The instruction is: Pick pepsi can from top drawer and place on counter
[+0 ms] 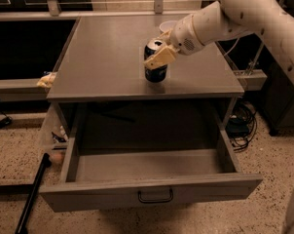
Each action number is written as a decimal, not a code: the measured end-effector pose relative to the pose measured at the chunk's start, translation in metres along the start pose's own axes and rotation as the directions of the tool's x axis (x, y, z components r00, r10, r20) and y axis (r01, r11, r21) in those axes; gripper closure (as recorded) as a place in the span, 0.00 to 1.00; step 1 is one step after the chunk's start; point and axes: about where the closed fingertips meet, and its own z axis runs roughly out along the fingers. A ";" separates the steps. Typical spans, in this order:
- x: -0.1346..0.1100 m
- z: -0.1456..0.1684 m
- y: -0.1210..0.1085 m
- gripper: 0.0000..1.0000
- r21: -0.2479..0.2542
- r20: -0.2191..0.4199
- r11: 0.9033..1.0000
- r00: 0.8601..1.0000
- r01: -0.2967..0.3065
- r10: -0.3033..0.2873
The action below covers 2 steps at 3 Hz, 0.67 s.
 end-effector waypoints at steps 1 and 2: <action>0.013 0.012 -0.006 1.00 -0.025 -0.019 0.999 0.999 -0.034 0.034; 0.018 0.016 -0.007 1.00 -0.040 -0.031 0.998 0.998 -0.048 0.046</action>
Offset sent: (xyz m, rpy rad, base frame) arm 0.0190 -0.0071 -0.0514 -0.0348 0.1390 -0.0047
